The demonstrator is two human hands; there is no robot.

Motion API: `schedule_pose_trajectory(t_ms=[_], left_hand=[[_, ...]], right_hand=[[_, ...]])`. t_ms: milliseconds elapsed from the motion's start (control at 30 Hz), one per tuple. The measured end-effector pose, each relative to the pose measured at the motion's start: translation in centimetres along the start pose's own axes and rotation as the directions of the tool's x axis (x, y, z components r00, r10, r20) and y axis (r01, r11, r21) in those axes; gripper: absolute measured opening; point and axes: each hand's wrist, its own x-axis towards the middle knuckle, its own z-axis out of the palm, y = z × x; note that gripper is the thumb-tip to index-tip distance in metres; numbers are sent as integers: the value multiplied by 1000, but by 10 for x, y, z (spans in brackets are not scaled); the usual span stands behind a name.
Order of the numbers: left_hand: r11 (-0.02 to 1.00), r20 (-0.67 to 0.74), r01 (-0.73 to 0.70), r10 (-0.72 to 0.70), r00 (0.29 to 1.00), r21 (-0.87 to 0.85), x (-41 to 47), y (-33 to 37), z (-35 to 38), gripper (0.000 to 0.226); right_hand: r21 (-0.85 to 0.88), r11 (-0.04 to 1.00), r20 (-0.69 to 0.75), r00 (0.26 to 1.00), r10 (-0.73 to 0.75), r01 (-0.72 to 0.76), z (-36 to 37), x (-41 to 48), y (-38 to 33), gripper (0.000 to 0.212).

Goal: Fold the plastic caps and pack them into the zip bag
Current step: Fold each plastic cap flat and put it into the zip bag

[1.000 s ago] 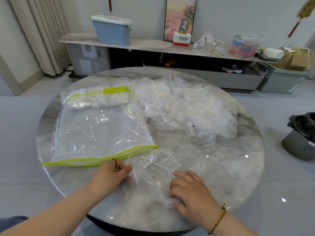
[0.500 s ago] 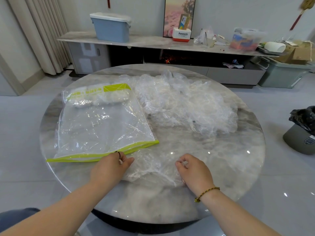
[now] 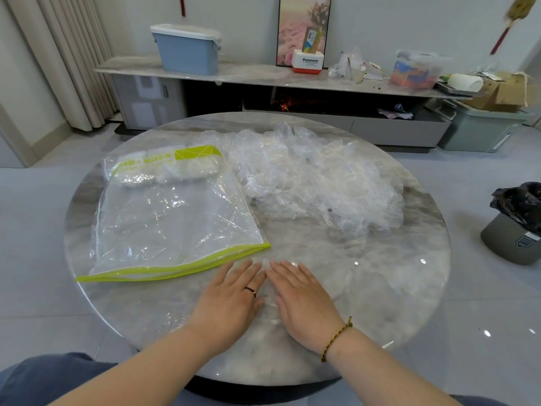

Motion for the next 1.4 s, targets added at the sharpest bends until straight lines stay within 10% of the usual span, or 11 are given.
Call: schedule_pose_trajectory(t_ms=[200, 333, 533, 667, 767, 1067, 1200, 1400], left_hand=[[995, 225, -35, 56, 973, -94, -4, -9, 22, 75], [995, 132, -38, 49, 990, -88, 2, -5, 26, 74], [955, 72, 94, -77, 994, -282, 5, -15, 10, 123], [917, -211, 154, -243, 947, -368, 10, -24, -1, 49], [911, -47, 212, -244, 969, -353, 9, -30, -3, 24], [944, 103, 169, -146, 984, -282, 2, -15, -5, 24], [966, 90, 130, -113, 990, -223, -1, 1, -1, 24], [927, 91, 202, -182, 979, -316, -1, 2, -9, 14]], right_hand=[[-21, 1000, 180, 983, 20, -16, 10, -9, 4, 50], [-48, 998, 249, 967, 46, -36, 8, -9, 3, 50], [4, 1000, 19, 1000, -2, 2, 10, -11, 14, 40], [188, 981, -48, 998, -38, 46, -12, -10, 28, 24], [146, 987, 238, 966, -104, 70, -28, -15, 28, 59], [-89, 993, 381, 918, 110, -82, -28, -13, 47, 43], [-103, 978, 22, 983, 182, -179, -13, -14, 42, 39], [107, 967, 57, 970, -237, 230, -12, -31, 10, 40]])
